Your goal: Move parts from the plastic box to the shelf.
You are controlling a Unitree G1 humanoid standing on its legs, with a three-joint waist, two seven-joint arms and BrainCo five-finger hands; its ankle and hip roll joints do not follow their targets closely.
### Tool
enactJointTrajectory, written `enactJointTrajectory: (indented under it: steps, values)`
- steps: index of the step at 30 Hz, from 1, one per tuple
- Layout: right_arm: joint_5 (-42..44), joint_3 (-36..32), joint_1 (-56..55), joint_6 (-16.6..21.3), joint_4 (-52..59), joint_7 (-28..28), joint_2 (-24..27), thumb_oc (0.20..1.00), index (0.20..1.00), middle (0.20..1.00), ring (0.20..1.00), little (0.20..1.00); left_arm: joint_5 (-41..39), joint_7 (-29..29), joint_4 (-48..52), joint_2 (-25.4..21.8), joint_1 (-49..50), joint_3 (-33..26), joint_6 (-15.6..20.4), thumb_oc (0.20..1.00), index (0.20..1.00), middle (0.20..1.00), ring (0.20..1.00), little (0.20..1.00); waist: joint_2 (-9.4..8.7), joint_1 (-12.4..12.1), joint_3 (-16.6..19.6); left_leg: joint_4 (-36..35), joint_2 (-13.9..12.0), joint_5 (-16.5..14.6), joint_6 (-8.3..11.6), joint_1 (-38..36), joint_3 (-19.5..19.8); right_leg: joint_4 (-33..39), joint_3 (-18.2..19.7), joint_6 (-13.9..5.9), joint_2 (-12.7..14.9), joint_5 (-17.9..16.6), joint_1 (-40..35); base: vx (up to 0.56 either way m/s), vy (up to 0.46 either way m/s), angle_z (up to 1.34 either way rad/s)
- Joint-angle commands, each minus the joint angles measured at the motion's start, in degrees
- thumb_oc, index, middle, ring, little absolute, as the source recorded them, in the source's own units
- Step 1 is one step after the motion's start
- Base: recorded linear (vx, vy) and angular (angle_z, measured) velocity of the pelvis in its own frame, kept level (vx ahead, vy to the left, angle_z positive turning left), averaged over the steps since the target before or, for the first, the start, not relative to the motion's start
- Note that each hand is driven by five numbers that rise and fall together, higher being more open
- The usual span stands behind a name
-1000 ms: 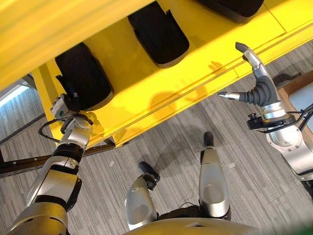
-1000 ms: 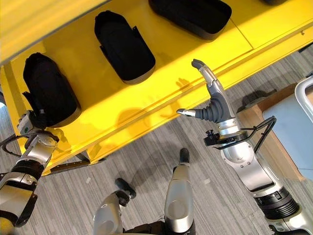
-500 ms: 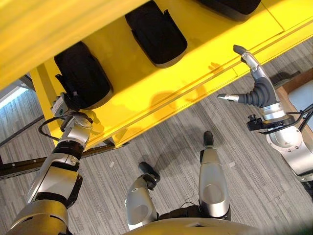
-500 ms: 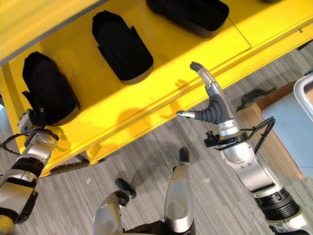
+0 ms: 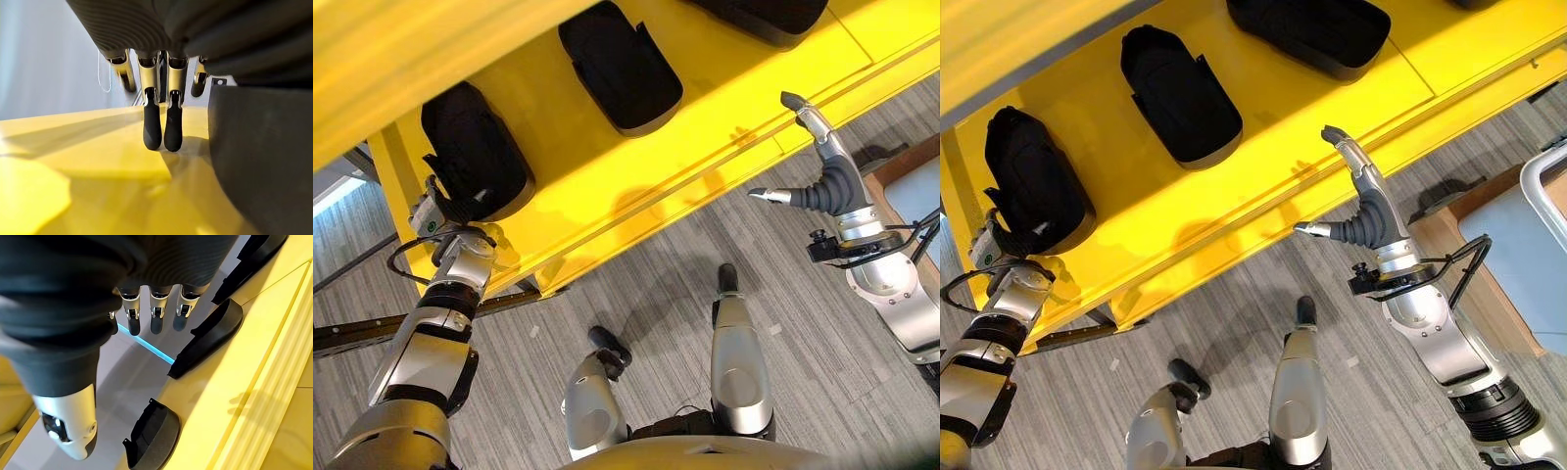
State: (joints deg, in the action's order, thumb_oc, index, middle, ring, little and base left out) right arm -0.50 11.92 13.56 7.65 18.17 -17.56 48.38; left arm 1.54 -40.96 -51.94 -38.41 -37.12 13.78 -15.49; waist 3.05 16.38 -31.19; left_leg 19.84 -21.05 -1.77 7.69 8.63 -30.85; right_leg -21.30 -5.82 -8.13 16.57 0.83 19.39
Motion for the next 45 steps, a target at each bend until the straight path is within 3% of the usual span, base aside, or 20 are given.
enactJointTrajectory:
  steps: [1, 5, 8, 12, 16, 25, 29, 33, 36, 40, 45]
  values:
    - [-2.06, -2.35, -0.45, 3.22, 1.38, -3.20, -0.74, 1.000, 1.000, 1.000, 1.000, 1.000, 1.18, -5.93, -0.26, -3.90, 0.98, -3.44, 1.11, 1.000, 1.000, 1.000, 1.000, 1.000, -3.34, 0.59, 3.29, 4.51, -3.11, 0.11, 1.39, 6.96, 5.17, -5.58, -0.33, -0.04, 1.61, 9.86, -4.20, 0.00, 0.000, 0.00]
    - [-3.16, -2.20, -1.11, 3.36, 1.00, -4.12, -1.55, 1.000, 1.000, 1.000, 1.000, 1.000, -0.52, -10.87, 2.69, -3.50, 1.24, -5.35, 0.91, 1.000, 1.000, 1.000, 1.000, 1.000, -3.35, 0.19, 3.68, 4.61, -3.29, 0.14, 1.42, 6.96, 5.56, -5.84, -0.47, 0.28, 1.33, 10.07, -4.51, 0.04, -0.032, -0.01]
    - [-3.20, -1.71, -1.15, 3.20, 0.86, -5.04, -1.94, 1.000, 1.000, 1.000, 1.000, 1.000, -1.74, -15.02, 3.83, -3.61, 0.79, -6.43, 3.25, 1.000, 1.000, 1.000, 1.000, 1.000, -3.56, -0.10, 3.75, 4.46, -3.27, 0.08, 1.45, 7.04, 5.81, -5.75, -0.59, 0.34, 1.12, 10.09, -4.68, 0.00, -0.048, 0.00]
    - [-3.70, -1.36, -1.81, 2.90, 1.05, -6.59, -2.87, 1.000, 1.000, 1.000, 1.000, 1.000, -3.46, -20.89, 5.81, -3.81, 0.85, -8.42, 9.06, 1.000, 1.000, 1.000, 1.000, 1.000, -3.76, -0.55, 3.83, 4.29, -3.39, 0.05, 1.52, 7.08, 6.06, -5.66, -0.78, 0.38, 0.91, 10.15, -4.95, -0.01, -0.058, 0.00]
    - [-4.76, -1.25, -3.71, 4.23, 0.56, -8.53, -4.41, 1.000, 1.000, 1.000, 1.000, 1.000, 0.13, -26.18, 10.80, -2.79, 2.70, -10.56, 16.65, 1.000, 1.000, 1.000, 1.000, 1.000, -3.78, -1.46, 3.89, 3.94, -3.44, 0.18, 1.61, 7.11, 6.56, -5.14, -1.17, 0.28, 0.70, 10.07, -5.51, -0.02, -0.073, 0.02]
    - [-6.88, -1.27, -8.31, 6.03, 0.03, -12.77, -8.06, 1.000, 1.000, 1.000, 1.000, 1.000, 7.57, -26.20, 30.66, 1.54, 14.30, -11.66, 25.12, 1.000, 1.000, 1.000, 1.000, 1.000, -3.25, -4.38, 5.79, -0.06, -2.45, 0.92, 1.65, 4.10, 7.32, -1.23, -3.67, 0.13, 0.38, 9.90, -9.95, 0.01, -0.100, 0.07]
    - [-8.04, -1.59, -11.62, 5.80, 0.29, -13.75, -10.30, 1.000, 1.000, 1.000, 1.000, 1.000, 10.92, -18.91, 46.49, 5.57, 24.29, -10.70, 30.31, 1.000, 1.000, 1.000, 1.000, 1.000, -2.19, -6.33, 8.45, -4.62, -1.25, 2.07, 1.80, 0.22, 7.71, 1.94, -5.72, 0.05, 0.19, 9.71, -13.91, 0.08, -0.107, 0.16]
    - [-7.64, -2.74, -14.57, 7.15, 0.66, -15.34, -11.12, 1.000, 1.000, 1.000, 1.000, 1.000, 11.47, -11.39, 52.38, 8.37, 31.62, -9.85, 37.81, 1.000, 1.000, 1.000, 1.000, 1.000, -1.80, -7.56, 11.02, -8.24, -0.66, 2.98, 1.98, -2.82, 7.65, 4.49, -7.54, 0.28, -0.25, 9.62, -16.74, 0.08, -0.105, 0.18]
    - [-7.28, -3.71, -16.52, 7.14, 1.38, -16.31, -10.50, 1.000, 1.000, 1.000, 1.000, 1.000, 12.30, -8.19, 57.99, 8.36, 35.55, -9.01, 41.37, 1.000, 1.000, 1.000, 1.000, 1.000, -1.78, -8.33, 12.38, -9.90, -0.31, 3.33, 2.13, -4.06, 8.51, 4.76, -7.93, 1.01, -1.18, 10.30, -18.08, 0.04, -0.113, 0.13]
    - [-7.36, -3.16, -17.17, 6.24, 1.31, -17.75, -10.02, 1.000, 1.000, 1.000, 1.000, 1.000, 10.71, -4.65, 61.08, 8.13, 36.09, -6.99, 43.79, 1.000, 1.000, 1.000, 1.000, 1.000, -1.78, -8.52, 13.51, -11.88, -0.28, 4.05, 2.09, -5.41, 8.85, 4.56, -8.36, 1.86, -2.08, 11.08, -18.98, 0.01, -0.098, 0.09]
    - [-11.02, -1.84, -15.75, 4.72, -0.80, -23.49, -8.27, 1.000, 1.000, 1.000, 1.000, 1.000, 3.19, 8.10, 65.40, 7.16, 36.82, -1.67, 44.66, 1.000, 1.000, 1.000, 1.000, 1.000, -2.02, -9.14, 13.95, -14.00, -1.23, 5.72, 2.32, -7.29, 9.49, 3.53, -10.02, 3.30, -3.73, 11.98, -18.58, -0.06, -0.149, 0.12]
